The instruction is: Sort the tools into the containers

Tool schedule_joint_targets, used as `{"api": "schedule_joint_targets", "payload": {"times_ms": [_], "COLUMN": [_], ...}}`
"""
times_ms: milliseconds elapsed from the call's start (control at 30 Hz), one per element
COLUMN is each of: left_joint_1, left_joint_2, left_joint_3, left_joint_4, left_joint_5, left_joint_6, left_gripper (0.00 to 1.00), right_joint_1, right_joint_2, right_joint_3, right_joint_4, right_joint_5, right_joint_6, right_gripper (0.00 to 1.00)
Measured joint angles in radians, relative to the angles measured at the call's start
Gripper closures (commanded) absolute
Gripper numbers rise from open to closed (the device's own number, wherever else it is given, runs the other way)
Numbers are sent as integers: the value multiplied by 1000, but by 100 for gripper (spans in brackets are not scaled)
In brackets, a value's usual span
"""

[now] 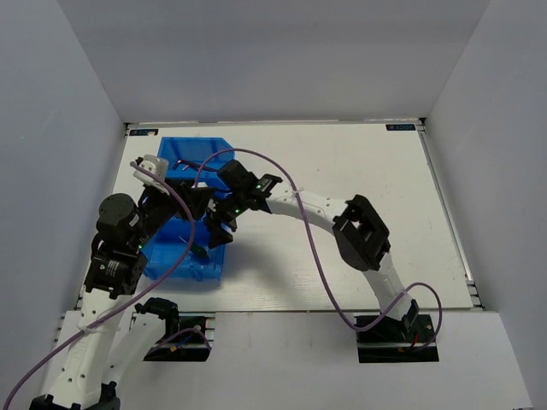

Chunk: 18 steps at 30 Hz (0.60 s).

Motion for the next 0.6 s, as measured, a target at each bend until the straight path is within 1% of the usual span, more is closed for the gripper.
{"api": "schedule_joint_targets", "payload": {"times_ms": [100, 133, 167, 200, 233, 267, 300, 333, 400, 500, 533, 567, 600], "left_joint_1": [0, 0, 0, 0, 0, 0, 0, 0, 0, -10, -15, -21, -33], "left_joint_2": [11, 16, 24, 33, 43, 58, 80, 110, 201, 380, 438, 498, 558], "left_joint_3": [0, 0, 0, 0, 0, 2, 4, 11, 32, 71, 76, 76, 77], "left_joint_4": [4, 6, 9, 13, 15, 17, 18, 20, 19, 14, 8, -4, -20], "left_joint_5": [13, 17, 22, 27, 32, 42, 53, 68, 108, 162, 173, 180, 188], "left_joint_6": [-2, -5, -10, -12, -21, -24, -26, -29, -30, -31, -31, -30, -27], "left_gripper": [33, 37, 51, 61, 71, 79, 93, 100, 100, 100, 97, 87, 63], "right_joint_1": [-23, -34, -47, -59, -73, -86, -100, -119, -170, -265, -304, -342, -386], "right_joint_2": [-75, -108, -146, -174, -203, -231, -255, -279, -316, -349, -368, -391, -420], "right_joint_3": [-37, -55, -68, -72, -73, -73, -73, -73, -80, -145, -207, -291, -388], "right_joint_4": [-16, -27, -48, -69, -89, -109, -134, -167, -243, -361, -375, -386, -418], "right_joint_5": [29, 40, 59, 86, 128, 197, 264, 333, 464, 602, 642, 675, 708], "right_joint_6": [8, 8, 8, 7, 6, 24, 37, 47, 60, 77, 79, 85, 83], "right_gripper": [32, 40, 53, 89, 100, 100, 100, 100, 100, 100, 82, 42, 32]}}
